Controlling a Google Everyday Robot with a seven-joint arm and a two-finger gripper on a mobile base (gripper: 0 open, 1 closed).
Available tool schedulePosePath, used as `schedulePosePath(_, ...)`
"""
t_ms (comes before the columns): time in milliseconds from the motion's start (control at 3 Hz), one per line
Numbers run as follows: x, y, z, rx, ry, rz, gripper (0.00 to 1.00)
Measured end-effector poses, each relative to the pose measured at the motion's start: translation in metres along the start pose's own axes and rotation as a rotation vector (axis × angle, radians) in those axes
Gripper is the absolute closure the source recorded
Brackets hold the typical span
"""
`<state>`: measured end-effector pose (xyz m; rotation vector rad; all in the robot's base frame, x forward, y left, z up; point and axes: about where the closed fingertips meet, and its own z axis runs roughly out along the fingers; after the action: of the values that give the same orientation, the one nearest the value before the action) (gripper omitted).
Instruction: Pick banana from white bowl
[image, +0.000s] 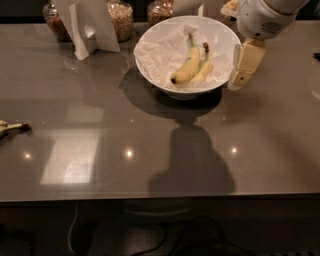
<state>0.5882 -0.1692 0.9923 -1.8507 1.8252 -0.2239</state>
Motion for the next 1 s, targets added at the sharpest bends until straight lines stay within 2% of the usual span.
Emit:
schedulePosePath(333, -0.012, -0.045, 0.042, -0.01, -0.075, -0.14, 0.0)
schedulePosePath(667, -0.013, -0.066, 0.033, 0.044, -0.091, -0.176, 0.0)
schedulePosePath(1000, -0.013, -0.066, 0.033, 0.044, -0.091, -0.175, 0.0)
